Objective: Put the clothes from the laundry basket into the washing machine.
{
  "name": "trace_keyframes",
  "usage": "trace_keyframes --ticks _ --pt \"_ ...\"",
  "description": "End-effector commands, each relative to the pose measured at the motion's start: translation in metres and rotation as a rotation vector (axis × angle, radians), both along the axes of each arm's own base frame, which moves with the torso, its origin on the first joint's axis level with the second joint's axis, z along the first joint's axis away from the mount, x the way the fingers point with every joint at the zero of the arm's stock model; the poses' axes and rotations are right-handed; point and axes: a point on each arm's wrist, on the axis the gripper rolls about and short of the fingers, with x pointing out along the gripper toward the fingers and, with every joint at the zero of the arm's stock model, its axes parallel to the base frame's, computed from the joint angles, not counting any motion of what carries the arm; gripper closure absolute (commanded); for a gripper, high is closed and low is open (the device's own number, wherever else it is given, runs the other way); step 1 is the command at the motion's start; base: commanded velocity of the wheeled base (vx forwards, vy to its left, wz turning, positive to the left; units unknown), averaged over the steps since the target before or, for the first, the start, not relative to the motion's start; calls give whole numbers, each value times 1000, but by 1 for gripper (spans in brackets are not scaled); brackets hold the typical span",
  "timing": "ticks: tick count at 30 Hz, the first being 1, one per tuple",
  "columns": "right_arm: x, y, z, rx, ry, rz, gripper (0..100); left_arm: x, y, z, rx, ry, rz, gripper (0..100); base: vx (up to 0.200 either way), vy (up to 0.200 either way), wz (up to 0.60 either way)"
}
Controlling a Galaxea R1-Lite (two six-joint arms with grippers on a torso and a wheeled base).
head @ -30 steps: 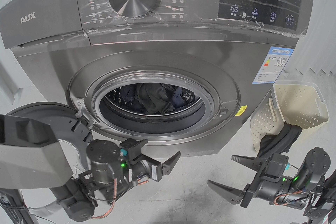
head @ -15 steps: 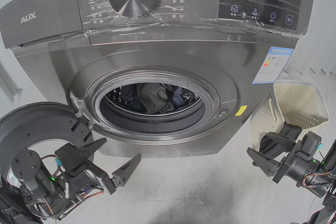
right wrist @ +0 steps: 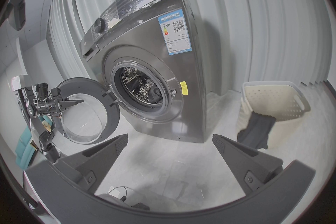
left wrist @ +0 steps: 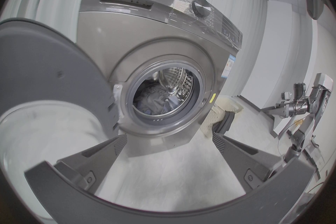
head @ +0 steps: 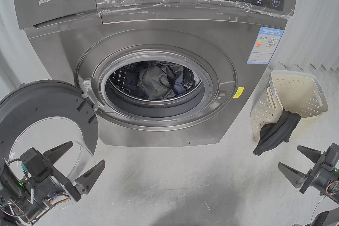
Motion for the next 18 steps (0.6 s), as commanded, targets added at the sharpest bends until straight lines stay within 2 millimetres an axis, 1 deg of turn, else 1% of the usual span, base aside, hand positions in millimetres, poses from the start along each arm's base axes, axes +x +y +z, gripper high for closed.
trace_keyframes --ticks 1,3,4,5,6,9,11,12,13,15,17,18 --pt "-58 -40 -6 25 -150 -177 0 -48 50 0 8 -64 151 0 -200 0 0" --pt "-72 -45 -7 37 -189 -202 0 -67 63 -6 -7 -84 182 0 -200 0 0" --pt "-72 -45 -7 37 -189 -202 0 -67 63 -6 -7 -84 182 0 -200 0 0" --pt "-81 -47 -5 41 -204 -217 0 -82 70 -13 -15 -102 198 0 -200 0 0" --pt "-85 -49 -4 43 -203 -228 0 -90 73 -16 -25 -123 206 0 -200 0 0" --pt "-93 -51 -4 38 -204 -257 0 -111 78 -31 -38 -169 220 0 0 0 0" --pt "-96 -51 -9 33 -204 -274 0 -120 79 -43 -26 -157 261 0 0 0 0" --pt "-96 -51 -9 33 -204 -274 0 -120 79 -43 -26 -157 261 0 0 0 0" --pt "-97 -51 -18 28 -201 -295 0 -120 80 -50 0 -101 315 0 0 0 0" --pt "-99 -51 -30 23 -200 -322 0 -119 81 -51 -15 -77 376 0 0 0 0" --pt "-101 -51 -43 16 -187 -348 0 -119 81 -54 -51 -45 384 0 0 -200 0" --pt "-102 -52 -46 11 -160 -357 0 -119 81 -54 -73 -36 384 0 0 -200 0"
